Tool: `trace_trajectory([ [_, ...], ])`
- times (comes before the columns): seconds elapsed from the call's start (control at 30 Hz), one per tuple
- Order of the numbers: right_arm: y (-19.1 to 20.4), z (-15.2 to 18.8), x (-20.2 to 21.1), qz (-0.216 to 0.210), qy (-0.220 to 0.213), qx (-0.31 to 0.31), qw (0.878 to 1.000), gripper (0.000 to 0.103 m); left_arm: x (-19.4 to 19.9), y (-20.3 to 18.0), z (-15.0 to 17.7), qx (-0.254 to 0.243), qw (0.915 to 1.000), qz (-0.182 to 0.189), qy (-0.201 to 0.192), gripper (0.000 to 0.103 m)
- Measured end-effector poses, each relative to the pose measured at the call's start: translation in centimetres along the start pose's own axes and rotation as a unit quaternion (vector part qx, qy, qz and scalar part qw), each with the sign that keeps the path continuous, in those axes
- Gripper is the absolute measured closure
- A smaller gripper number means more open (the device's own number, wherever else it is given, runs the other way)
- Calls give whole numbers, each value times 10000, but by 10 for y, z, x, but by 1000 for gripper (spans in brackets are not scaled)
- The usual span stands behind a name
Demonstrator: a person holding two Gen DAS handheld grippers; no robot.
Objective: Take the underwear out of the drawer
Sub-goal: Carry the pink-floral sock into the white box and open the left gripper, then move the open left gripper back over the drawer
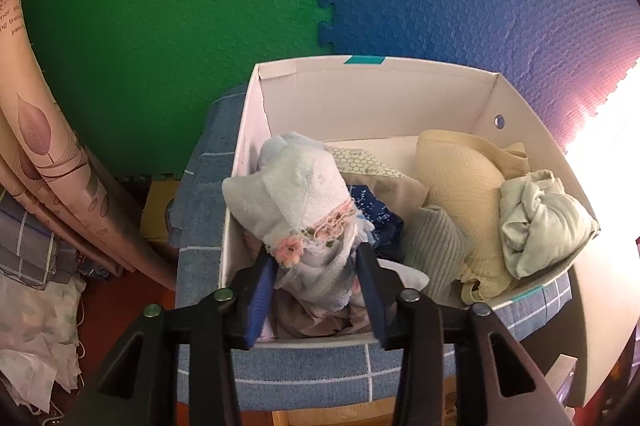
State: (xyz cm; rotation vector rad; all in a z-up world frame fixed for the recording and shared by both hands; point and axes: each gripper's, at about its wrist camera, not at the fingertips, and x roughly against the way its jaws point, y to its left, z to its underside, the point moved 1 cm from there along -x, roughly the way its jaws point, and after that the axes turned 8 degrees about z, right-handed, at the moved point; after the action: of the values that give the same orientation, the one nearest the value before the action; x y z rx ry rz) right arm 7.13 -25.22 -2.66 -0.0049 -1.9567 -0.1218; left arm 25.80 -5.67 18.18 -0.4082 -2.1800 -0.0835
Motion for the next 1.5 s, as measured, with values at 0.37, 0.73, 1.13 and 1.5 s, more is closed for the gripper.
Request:
trace_trajectory([
  [0.37,1,0,0,45,-14,21,10000,58,44,-3,3,-73,9987,-75,-499,51],
  [0.73,1,0,0,118,-46,43,9999,58,86,3,71,-3,9951,-412,-895,51],
  [1.13,4,0,4,355,-122,141,9992,58,39,9,205,555,9956,-596,-463,51],
  [1.5,4,0,20,463,-481,158,9976,58,4,-8,246,395,9946,-824,-493,51],
])
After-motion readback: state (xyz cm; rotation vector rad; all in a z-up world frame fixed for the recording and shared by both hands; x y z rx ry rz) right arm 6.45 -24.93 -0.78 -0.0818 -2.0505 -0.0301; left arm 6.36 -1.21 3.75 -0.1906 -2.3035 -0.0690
